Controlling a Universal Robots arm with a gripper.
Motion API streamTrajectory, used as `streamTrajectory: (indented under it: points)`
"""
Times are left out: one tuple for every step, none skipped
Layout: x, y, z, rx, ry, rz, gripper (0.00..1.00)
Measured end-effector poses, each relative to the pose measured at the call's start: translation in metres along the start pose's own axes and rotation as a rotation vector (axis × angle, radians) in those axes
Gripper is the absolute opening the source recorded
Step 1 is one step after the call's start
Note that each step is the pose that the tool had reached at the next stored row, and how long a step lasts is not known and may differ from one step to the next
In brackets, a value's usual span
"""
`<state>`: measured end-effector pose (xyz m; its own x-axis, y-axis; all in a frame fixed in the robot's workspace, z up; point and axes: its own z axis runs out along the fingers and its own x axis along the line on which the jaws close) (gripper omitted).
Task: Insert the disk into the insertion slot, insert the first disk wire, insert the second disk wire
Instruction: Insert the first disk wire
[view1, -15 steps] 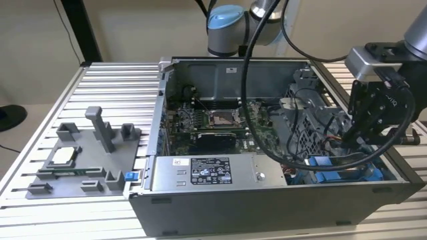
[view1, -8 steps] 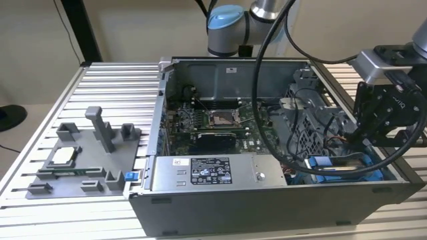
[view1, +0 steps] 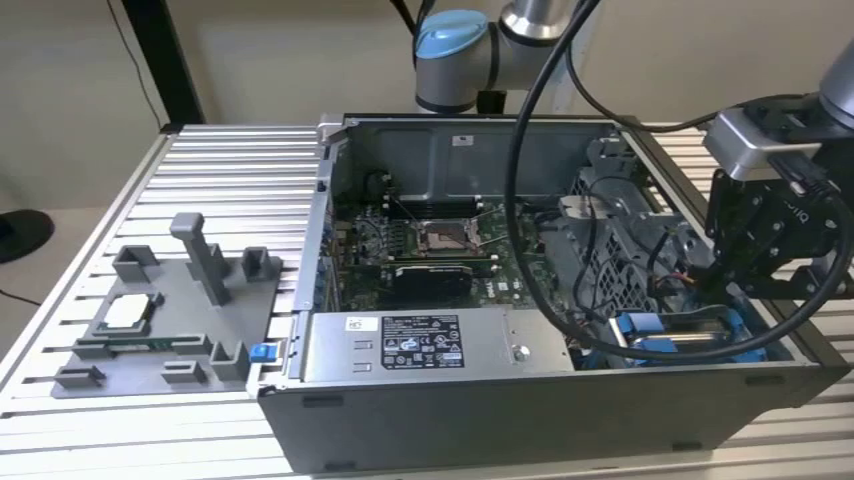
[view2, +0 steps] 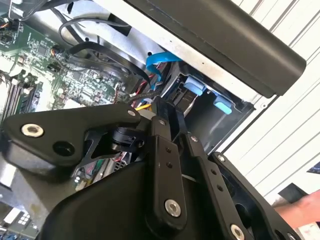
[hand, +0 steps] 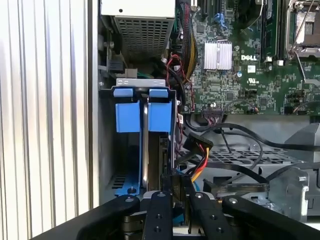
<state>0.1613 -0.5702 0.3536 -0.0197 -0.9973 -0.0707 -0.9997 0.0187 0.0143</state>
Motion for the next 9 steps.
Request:
streamTrajectory:
  points:
    - [0.0001,0.0,0.0012,0.0033,0.0002,0.0,0.0]
    - [0.0002,0.0,0.0024,0.0057,0.001,0.0,0.0]
    - [0.0002,0.0003,0.0036,0.0072,0.0029,0.0,0.0]
    - [0.0002,0.0005,0.0042,0.0074,0.0043,0.001,0.0]
    - [0.0003,0.0005,0.0046,0.0076,0.0056,0.003,0.0]
    - [0.0003,0.0005,0.0048,0.008,0.0069,0.006,0.0]
    - [0.0004,0.0005,0.0051,0.0083,0.0087,0.01,0.0]
    - [0.0004,0.0006,0.0055,0.0086,0.0111,0.015,0.0]
    - [0.0004,0.0006,0.0059,0.009,0.0138,0.02,0.0]
